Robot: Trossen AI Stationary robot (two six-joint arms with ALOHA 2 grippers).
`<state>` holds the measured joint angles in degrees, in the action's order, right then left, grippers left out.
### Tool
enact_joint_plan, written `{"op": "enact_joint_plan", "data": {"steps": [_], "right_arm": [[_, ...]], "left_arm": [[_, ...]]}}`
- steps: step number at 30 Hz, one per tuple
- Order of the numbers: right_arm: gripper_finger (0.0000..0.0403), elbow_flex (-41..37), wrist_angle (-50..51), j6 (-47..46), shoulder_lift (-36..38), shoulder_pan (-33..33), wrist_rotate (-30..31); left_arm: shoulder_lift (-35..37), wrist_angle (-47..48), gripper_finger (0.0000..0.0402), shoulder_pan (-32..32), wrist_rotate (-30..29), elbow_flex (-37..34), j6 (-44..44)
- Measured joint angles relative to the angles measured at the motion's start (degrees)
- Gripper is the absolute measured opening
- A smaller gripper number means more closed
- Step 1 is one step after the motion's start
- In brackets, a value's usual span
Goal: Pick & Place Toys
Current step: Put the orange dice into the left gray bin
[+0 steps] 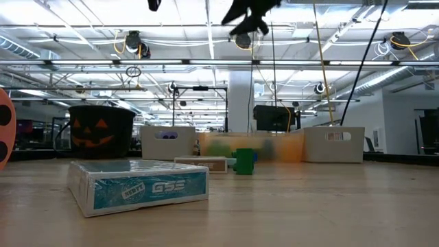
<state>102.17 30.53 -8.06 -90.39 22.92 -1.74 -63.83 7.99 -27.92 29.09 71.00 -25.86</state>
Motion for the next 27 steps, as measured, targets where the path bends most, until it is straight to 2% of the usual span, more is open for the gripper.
{"op": "enact_joint_plan", "data": {"steps": [7,14,18,27], "right_arm": [[0.0227,-2.9,-0.1,-4.1,6.5,-6.9,0.8],[0.0228,-10.8,-4.3,-6.3,9.6,-18.3,14.6],[0.0227,-17.5,-10.4,-7.7,10.0,-23.8,19.5],[0.0227,-31.5,-21.8,-19.0,10.0,-28.6,19.7]], "left_arm": [[0.0,3.5,0.0202,4.1,1.9,0.0,3.2],[-0.9,3.6,0.0202,15.3,-7.3,-1.2,6.5],[-2.5,3.6,0.0202,20.7,-12.3,-3.2,6.7],[-7.5,1.1,0.0202,28.0,-16.8,-9.0,0.6]]}}
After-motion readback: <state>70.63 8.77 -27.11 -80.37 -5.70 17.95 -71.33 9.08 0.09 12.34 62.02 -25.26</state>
